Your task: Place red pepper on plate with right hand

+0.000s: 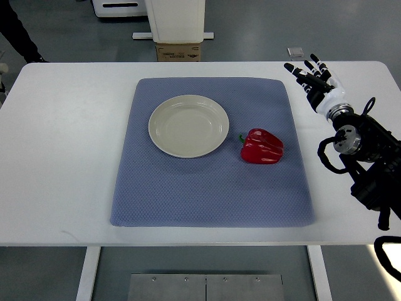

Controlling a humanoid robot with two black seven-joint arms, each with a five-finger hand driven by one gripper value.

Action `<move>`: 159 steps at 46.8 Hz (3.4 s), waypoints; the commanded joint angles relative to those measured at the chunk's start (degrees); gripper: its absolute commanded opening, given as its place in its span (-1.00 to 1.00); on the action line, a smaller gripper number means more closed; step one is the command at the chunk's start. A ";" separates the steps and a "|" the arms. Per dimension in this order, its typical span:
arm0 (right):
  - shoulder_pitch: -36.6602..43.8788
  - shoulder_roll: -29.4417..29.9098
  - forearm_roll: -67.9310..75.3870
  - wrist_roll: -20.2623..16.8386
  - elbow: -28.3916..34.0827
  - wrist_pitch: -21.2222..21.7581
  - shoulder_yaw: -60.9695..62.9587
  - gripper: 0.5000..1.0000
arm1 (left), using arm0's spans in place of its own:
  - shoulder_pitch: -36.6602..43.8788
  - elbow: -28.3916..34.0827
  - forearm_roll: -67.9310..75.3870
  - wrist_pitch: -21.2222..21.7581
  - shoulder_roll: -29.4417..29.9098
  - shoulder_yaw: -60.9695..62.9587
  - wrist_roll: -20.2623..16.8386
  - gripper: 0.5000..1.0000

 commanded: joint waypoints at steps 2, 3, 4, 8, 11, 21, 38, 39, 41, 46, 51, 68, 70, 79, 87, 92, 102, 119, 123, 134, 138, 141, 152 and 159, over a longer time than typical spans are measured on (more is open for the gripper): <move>-0.09 -0.09 0.02 -0.01 0.00 -0.01 0.00 1.00 | 0.00 0.00 0.00 0.08 0.00 0.00 0.00 1.00; -0.09 -0.18 -0.06 -0.01 0.00 -0.01 -0.09 1.00 | 0.00 0.00 0.00 -0.01 0.00 0.00 0.00 1.00; -0.09 -0.27 -0.07 -0.01 0.00 -0.01 -0.18 1.00 | 0.00 0.00 0.00 -0.01 0.00 0.00 0.00 1.00; -0.09 -0.44 -0.07 -0.01 0.09 -0.01 -1.23 1.00 | 0.00 0.00 0.00 -0.01 0.00 0.00 0.00 1.00; -0.09 -0.53 -0.07 -0.01 0.09 -0.01 -1.76 1.00 | 0.00 0.00 0.00 -0.01 0.00 0.00 0.00 1.00; -0.18 -2.11 -0.07 0.08 0.53 2.45 -4.22 0.99 | 0.00 0.00 0.00 -0.01 0.00 0.00 0.00 1.00; 1.23 -5.63 -0.07 0.08 4.30 3.25 -12.56 0.96 | 0.00 0.00 0.00 -0.01 0.00 0.00 0.00 1.00; 1.32 -6.07 -0.07 0.16 4.74 3.25 -13.27 0.96 | 0.00 0.00 0.00 -0.01 0.00 0.00 0.00 1.00; 1.58 -6.86 -0.07 0.51 5.62 3.25 -14.76 0.96 | 0.00 0.00 0.00 -0.01 0.00 0.00 0.00 1.00; 2.37 -9.05 -0.15 2.45 8.17 3.25 -19.68 0.97 | 0.00 0.00 0.00 -0.01 0.00 0.00 0.00 1.00; 4.21 -12.22 -0.15 3.59 11.33 3.25 -25.31 0.97 | 0.00 0.00 0.00 -0.01 0.00 0.00 0.00 1.00; 10.28 -21.80 -0.59 3.94 19.24 3.77 -40.60 0.97 | 0.00 0.00 0.00 -0.01 0.00 0.00 0.00 1.00; 11.24 -22.85 -0.77 3.94 20.30 4.30 -42.62 0.97 | 0.00 0.00 0.00 -0.01 0.00 0.00 0.00 1.00; 14.32 -26.28 -4.54 3.86 25.31 4.92 -48.43 0.98 | 0.00 0.00 0.00 -0.01 0.00 0.00 0.00 1.00; 16.96 -27.34 -8.68 3.86 27.95 4.92 -54.14 0.98 | 0.00 0.00 0.00 -0.01 0.00 0.00 0.00 1.00; 18.01 -27.60 -9.91 3.86 28.48 5.00 -57.30 0.99 | 0.00 0.00 0.00 -0.01 0.00 0.00 0.00 1.00; 19.95 -28.48 -13.95 3.68 30.59 6.93 -60.47 0.99 | 0.00 0.00 0.00 -0.01 0.00 0.00 0.00 1.00; 22.67 -29.27 -17.29 3.51 33.22 8.08 -63.46 0.99 | 0.00 0.00 0.00 -0.01 0.00 0.00 0.00 1.00; 23.64 -29.10 -18.34 3.42 33.49 8.08 -64.69 0.99 | 0.00 0.00 0.00 -0.01 0.00 0.00 0.00 1.00; 25.49 -27.43 -20.90 3.24 33.40 7.73 -67.59 0.99 | 0.00 0.00 0.00 -0.01 0.00 0.00 0.00 1.00; 25.57 -26.82 -21.16 3.33 33.31 7.64 -68.12 0.99 | 0.00 0.00 0.00 -0.01 0.00 0.00 0.00 1.00; 26.10 -25.94 -21.33 3.33 33.05 7.38 -69.17 0.98 | 0.00 0.00 0.00 -0.01 0.00 0.00 0.00 1.00; 26.37 -22.69 -21.51 3.42 31.29 5.27 -71.54 0.97 | 0.00 0.00 0.00 -0.01 0.00 0.00 0.00 1.00; 26.28 -21.63 -21.51 3.42 30.32 4.30 -72.43 0.92 | 0.00 0.00 0.00 -0.01 0.00 0.00 0.00 1.00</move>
